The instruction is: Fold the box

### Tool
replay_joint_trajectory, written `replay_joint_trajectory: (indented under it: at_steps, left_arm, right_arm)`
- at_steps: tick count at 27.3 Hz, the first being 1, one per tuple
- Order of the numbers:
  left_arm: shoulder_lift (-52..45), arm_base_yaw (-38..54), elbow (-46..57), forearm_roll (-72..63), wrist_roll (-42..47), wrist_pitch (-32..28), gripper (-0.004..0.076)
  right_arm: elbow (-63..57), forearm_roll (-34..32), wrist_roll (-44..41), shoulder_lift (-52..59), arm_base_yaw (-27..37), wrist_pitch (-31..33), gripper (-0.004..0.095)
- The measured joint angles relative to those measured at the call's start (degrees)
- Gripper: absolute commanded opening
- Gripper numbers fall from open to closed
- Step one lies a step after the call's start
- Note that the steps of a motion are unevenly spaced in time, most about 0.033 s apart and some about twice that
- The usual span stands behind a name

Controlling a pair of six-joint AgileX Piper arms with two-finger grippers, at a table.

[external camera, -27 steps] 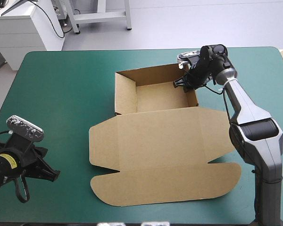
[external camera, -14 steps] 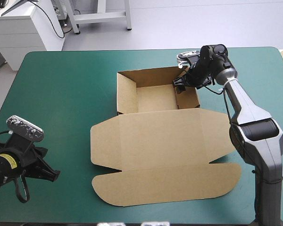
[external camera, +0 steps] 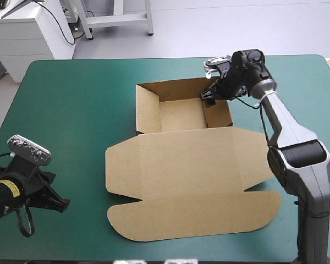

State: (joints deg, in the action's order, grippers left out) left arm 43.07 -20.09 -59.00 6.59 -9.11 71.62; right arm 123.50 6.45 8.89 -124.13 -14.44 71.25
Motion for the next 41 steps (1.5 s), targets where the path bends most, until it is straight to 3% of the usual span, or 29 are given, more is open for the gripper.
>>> replay_joint_trajectory:
  at_steps: [8,21,26,31,41]
  left_arm:
    - [-0.1,0.0,0.0,0.0,0.0,0.0,-0.0008]
    - [-0.1,0.0,0.0,0.0,0.9,0.0,-0.0008]
    - [-0.1,0.0,0.0,0.0,0.9,0.0,-0.0008]
    - [-0.1,0.0,0.0,0.0,1.0,0.0,-0.0008]
    - [-0.1,0.0,0.0,0.0,1.0,0.0,-0.0008]
  right_arm:
    - [-0.2,-4.3,-1.4,-1.5,-0.7,-0.1,-0.0025]
    - [-0.1,-3.4,0.1,-1.5,-0.3,-0.3,-0.0021]
    - [1.2,-7.8,0.6,-0.2,2.8,0.0,-0.0021]
    - [3.1,-10.9,0.6,1.6,9.2,0.2,-0.0021]
    - [4.2,-11.0,2.4,1.8,33.9,0.2,-0.0021]
